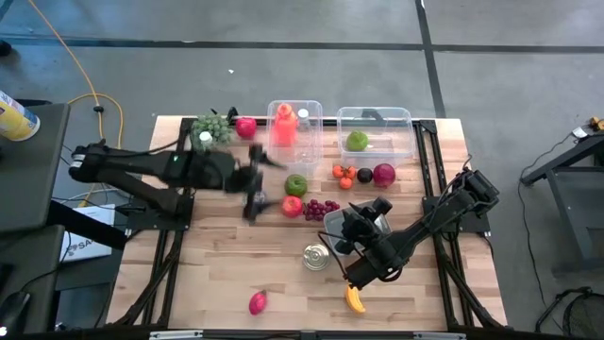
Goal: Pick & Place Food Item
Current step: Put the dragon fruit into the right transparent bin
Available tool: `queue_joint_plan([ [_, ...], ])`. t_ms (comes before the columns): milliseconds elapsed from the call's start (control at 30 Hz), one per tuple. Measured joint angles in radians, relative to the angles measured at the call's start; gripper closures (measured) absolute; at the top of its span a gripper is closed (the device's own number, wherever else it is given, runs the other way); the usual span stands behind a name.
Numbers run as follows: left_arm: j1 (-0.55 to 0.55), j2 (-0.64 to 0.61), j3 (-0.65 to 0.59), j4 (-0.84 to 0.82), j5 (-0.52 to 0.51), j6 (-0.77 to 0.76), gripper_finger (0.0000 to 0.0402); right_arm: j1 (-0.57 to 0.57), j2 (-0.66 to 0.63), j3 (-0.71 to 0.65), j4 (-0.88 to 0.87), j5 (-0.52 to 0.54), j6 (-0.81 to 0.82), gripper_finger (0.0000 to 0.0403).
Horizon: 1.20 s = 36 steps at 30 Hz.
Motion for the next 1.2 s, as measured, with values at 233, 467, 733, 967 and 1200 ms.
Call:
queue_joint_plan([
  [233, -0.300, 0.042, 0.000, -0.159, -0.153, -0.157, 0.0016, 0.028, 0.000, 0.000, 0.171, -0.002, -0.029, 0.0290],
  [467, -0.550, 0.130, 0.000, -0.195, -0.257, -0.395, 0.0016, 0.104, 0.000, 0.000, 0.464, -0.006, -0.181, 0.0290],
  [733, -0.730, 0.296, 0.000, -0.235, -0.257, -0.750, 0.0016, 0.201, 0.000, 0.000, 0.806, -0.008, -0.413, 0.0290],
  [967, -0.763, 0.459, -0.001, -0.234, -0.230, -0.806, 0.0016, 0.259, 0.000, 0.000, 0.986, -0.030, -0.534, 0.0290],
  [1200, -0.738, 0.516, -0.001, -0.167, -0.225, -0.944, 0.0016, 0.270, 0.000, 0.000, 1.034, -0.061, -0.601, 0.0290],
])
